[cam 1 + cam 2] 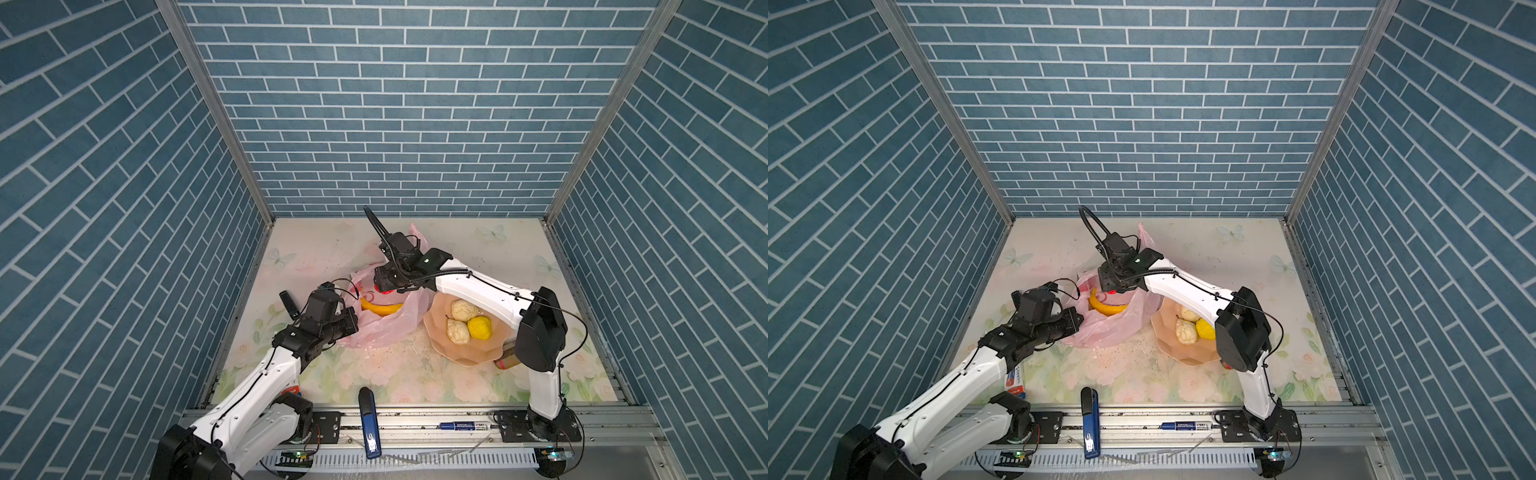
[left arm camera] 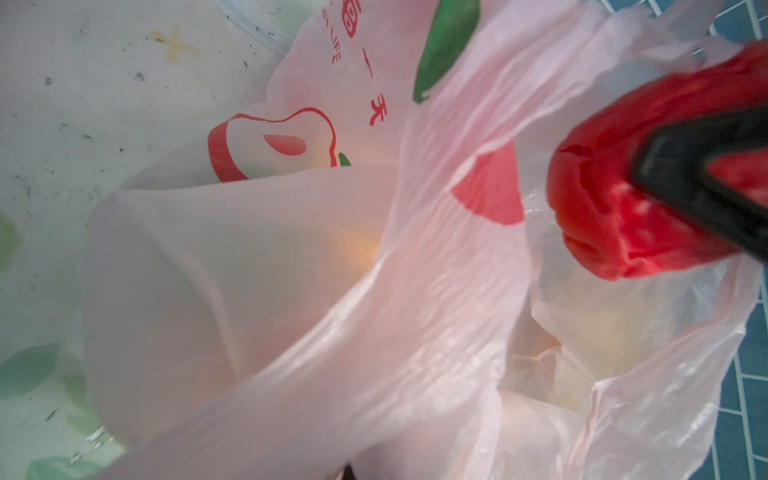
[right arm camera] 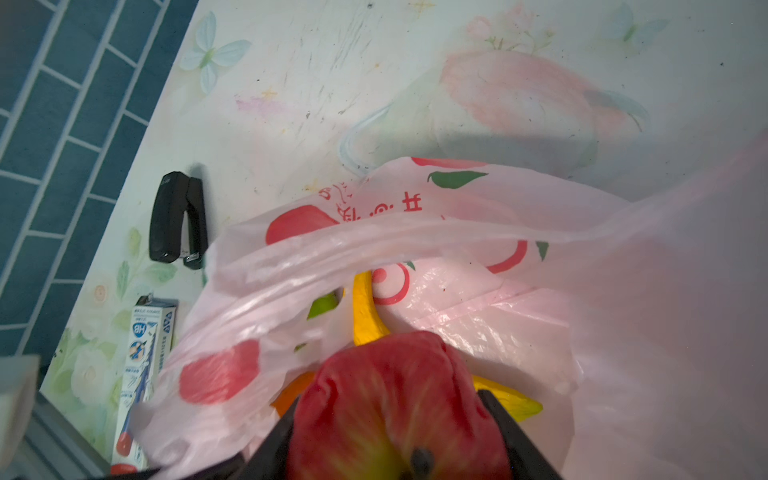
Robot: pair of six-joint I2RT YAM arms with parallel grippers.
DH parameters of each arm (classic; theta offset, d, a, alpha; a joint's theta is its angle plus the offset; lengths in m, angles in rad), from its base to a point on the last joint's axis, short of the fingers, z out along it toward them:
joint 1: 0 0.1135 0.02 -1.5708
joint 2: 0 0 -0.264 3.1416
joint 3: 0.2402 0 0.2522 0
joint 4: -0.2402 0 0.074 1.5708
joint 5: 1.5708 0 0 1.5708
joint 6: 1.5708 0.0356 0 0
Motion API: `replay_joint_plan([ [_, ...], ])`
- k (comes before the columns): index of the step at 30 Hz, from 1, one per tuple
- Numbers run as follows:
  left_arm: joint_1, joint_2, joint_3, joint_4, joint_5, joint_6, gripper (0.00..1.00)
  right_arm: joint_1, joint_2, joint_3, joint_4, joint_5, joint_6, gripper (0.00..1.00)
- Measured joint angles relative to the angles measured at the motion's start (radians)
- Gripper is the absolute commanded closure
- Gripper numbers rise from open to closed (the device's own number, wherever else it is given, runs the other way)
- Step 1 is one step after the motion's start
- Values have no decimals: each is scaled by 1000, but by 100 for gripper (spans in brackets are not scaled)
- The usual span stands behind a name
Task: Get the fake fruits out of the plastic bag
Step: 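Lift the red apple out of the bag and carry it toward the bowl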
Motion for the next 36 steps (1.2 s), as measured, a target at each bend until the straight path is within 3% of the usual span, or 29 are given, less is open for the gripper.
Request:
replay_joint_plan([
  [9, 0, 6, 35, -1, -16, 1, 100, 25, -130, -89, -92, 13, -28, 55],
  [22, 0, 6, 65, -23, -42, 1, 100, 24, -431, -237, -157, 170, -43, 55],
  [36, 0, 6, 112, -64, -80, 5, 100, -120, -681, -540, -176, 236, -43, 55],
])
